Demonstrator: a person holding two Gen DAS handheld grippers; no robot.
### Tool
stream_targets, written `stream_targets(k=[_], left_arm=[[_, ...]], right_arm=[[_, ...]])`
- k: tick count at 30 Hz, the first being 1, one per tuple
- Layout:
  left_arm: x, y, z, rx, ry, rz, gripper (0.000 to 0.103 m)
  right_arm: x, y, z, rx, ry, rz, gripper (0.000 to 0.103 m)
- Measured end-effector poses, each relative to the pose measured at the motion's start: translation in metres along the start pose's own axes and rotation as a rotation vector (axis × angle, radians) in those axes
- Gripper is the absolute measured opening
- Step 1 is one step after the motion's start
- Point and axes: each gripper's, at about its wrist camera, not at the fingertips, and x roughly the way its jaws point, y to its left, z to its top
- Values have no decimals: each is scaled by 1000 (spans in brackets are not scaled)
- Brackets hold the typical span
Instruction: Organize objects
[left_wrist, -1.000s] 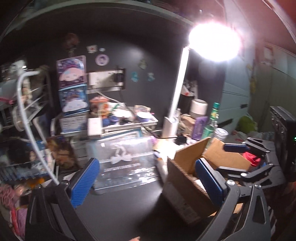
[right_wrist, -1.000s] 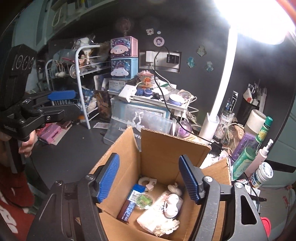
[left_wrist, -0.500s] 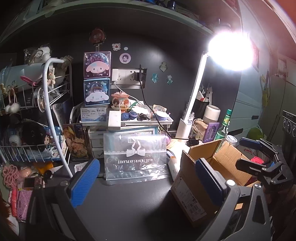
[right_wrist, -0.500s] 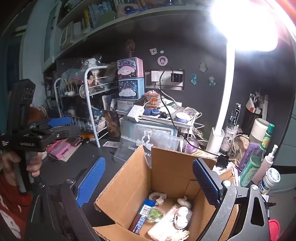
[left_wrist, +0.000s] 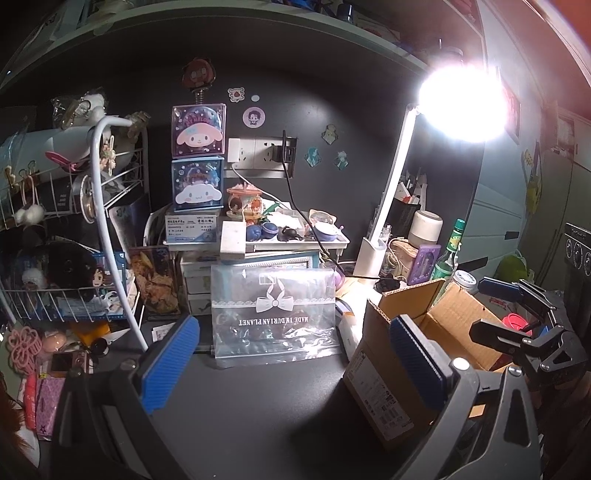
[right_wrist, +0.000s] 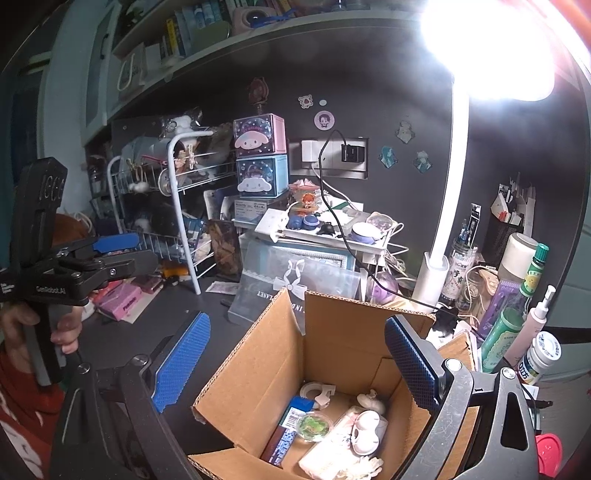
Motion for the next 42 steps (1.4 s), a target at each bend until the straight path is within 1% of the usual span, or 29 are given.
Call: stream_targets(k=[24,42], left_arm=[[2,-2,0,11,5,5,102],[4,-4,0,16,8,-3,103]], right_arm=[[1,5,-1,1,8,-2,95],[3,4,-4,-14,21,15,95]])
